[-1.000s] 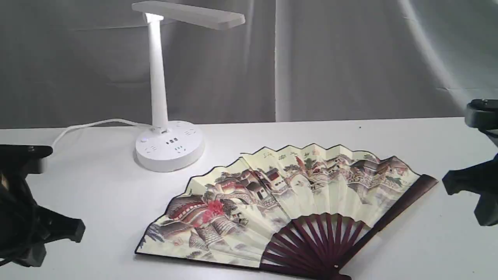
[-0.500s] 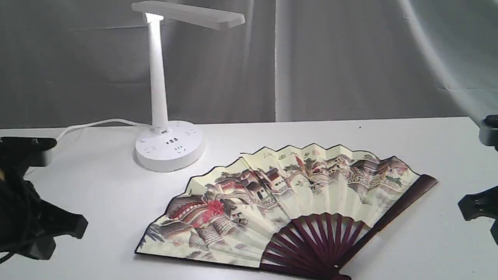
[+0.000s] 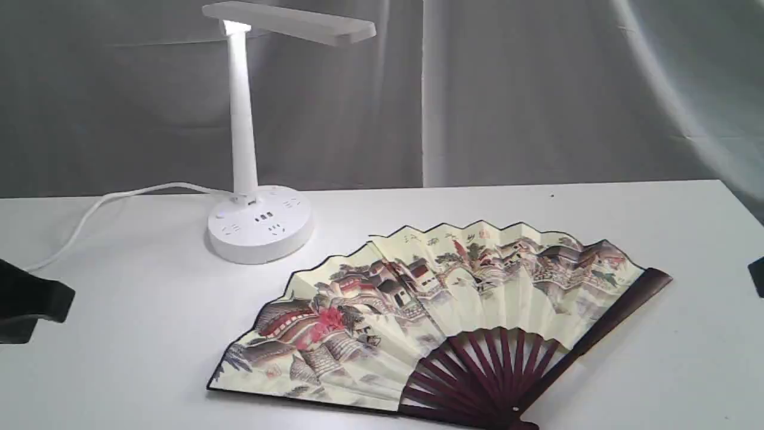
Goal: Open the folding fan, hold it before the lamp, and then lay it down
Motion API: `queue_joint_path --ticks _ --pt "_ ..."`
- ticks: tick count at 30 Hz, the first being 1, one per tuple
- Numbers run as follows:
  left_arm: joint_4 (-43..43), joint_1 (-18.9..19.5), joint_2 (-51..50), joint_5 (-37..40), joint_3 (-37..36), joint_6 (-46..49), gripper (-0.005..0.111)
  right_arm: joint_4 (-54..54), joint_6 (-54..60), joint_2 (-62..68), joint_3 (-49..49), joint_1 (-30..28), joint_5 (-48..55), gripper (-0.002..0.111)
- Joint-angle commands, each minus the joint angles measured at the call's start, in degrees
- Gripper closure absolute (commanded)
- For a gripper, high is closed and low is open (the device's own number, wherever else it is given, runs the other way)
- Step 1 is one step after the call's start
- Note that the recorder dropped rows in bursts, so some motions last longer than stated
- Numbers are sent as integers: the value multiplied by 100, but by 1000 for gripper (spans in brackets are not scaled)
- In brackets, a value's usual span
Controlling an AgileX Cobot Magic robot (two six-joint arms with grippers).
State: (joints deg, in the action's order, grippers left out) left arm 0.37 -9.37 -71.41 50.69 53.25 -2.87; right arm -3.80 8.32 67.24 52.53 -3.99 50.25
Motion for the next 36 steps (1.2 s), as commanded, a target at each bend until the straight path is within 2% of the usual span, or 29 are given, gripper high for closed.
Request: queue_joint_path --ticks 1,8,14,17,26,36 --pt "176 4 242 169 43 -11 102 72 44 -380 -39 -2 -51 108" --pt "444 26 537 353 43 -156 104 81 67 -1189 -476 7 -438 108" --pt "300 609 551 433 33 -128 107 54 67 -1840 -757 7 -487 108" --pt "382 743 679 458 33 -128 107 54 67 -2098 -809 7 -475 108" --pt "348 744 1442 277 33 -165 107 54 91 -2836 -809 7 -310 108" --pt "320 744 2967 329 33 -165 107 54 192 -3597 -809 7 -213 108"
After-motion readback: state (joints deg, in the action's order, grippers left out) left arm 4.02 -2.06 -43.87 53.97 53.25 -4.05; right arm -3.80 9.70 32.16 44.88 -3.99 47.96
